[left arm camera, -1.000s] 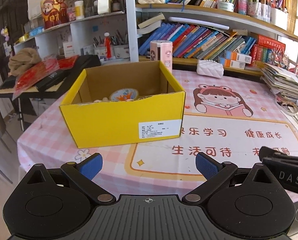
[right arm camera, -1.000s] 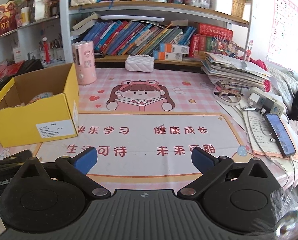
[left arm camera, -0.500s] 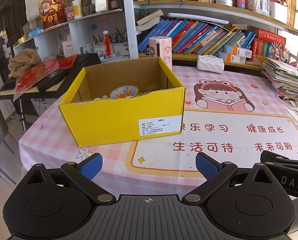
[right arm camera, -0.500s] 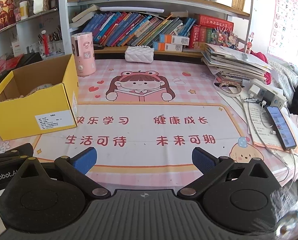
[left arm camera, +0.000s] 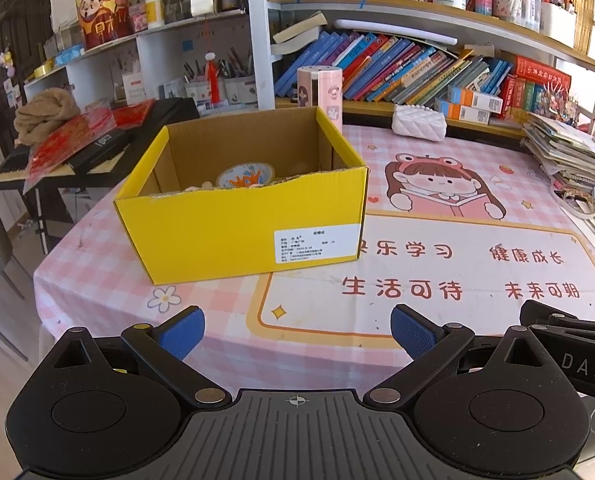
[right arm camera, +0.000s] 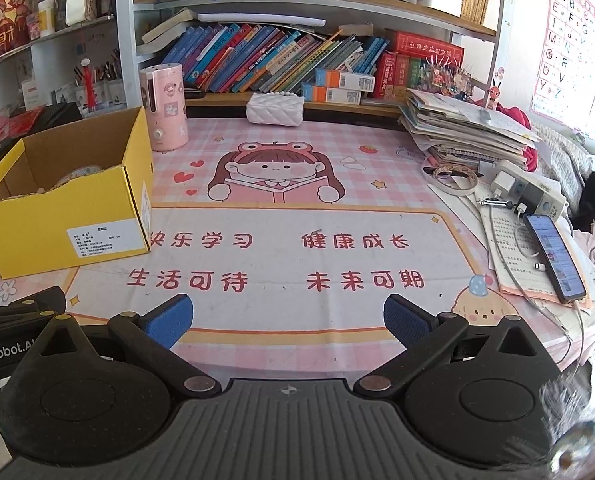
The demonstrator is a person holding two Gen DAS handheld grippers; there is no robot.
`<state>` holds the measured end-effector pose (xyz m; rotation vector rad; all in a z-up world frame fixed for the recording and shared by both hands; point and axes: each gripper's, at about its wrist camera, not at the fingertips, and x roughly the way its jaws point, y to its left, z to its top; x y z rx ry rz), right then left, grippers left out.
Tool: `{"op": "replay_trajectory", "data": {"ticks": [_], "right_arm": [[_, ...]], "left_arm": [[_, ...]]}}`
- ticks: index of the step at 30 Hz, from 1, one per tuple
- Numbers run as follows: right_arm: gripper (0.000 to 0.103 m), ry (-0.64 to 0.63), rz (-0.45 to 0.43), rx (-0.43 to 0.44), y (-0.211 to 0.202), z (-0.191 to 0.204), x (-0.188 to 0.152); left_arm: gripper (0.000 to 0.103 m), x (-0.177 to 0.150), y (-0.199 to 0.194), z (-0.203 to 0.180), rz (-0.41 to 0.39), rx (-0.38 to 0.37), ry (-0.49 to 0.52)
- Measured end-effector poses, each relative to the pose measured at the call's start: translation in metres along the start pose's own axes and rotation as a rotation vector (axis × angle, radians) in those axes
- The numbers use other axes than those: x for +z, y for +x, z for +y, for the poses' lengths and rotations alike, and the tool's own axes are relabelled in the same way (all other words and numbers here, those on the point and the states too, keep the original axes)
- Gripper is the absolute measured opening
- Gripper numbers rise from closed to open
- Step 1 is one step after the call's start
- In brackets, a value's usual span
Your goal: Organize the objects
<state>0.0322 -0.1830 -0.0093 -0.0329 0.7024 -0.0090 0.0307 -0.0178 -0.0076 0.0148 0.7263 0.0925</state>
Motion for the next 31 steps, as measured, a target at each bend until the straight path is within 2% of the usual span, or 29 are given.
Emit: {"op": "replay_trajectory", "data": {"ticks": [31], "right_arm": [[0.103,-0.002,0.003,0.002,0.0003,-0.0002,-0.0008]], "left_arm": [[0.101,-0.0024,0.0027,-0.0003,0.018,0.000,0.001]]}}
